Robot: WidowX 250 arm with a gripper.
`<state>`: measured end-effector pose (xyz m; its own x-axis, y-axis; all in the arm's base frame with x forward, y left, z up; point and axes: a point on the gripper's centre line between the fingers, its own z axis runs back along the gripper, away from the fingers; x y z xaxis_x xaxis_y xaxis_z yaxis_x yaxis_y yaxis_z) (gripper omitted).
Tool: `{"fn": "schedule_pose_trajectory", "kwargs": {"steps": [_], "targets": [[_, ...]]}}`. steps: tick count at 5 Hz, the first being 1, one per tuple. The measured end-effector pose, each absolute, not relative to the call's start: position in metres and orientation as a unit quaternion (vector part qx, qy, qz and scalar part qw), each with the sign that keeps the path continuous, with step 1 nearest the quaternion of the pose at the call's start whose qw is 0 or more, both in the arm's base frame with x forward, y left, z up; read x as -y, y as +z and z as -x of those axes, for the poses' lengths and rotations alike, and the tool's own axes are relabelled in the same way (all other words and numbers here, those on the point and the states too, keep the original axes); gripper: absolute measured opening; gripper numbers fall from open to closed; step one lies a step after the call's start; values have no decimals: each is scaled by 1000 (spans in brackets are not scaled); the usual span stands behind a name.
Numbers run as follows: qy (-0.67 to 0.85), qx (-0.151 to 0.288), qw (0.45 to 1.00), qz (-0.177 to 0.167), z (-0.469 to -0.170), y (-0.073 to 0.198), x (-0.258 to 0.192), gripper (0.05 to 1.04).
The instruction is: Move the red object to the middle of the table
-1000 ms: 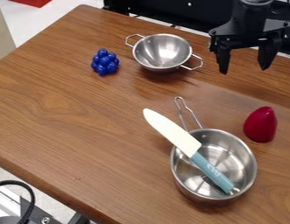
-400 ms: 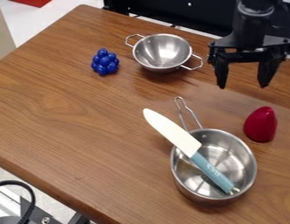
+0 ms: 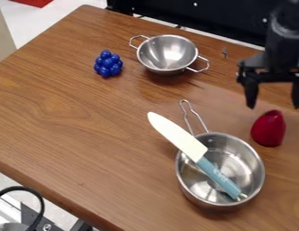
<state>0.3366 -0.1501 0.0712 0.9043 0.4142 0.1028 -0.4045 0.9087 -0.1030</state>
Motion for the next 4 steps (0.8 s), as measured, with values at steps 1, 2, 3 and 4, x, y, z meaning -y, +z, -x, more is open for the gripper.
{"fn": "schedule_pose_trajectory", "kwargs": {"steps": [1, 2, 3, 4], "targets": [[200, 76, 976, 39, -326, 66, 165, 999], [195, 93, 976, 19, -323, 66, 169, 999], [199, 100, 975, 12, -320, 61, 168, 999], [203, 95, 975, 7, -320, 56, 168, 999]]}}
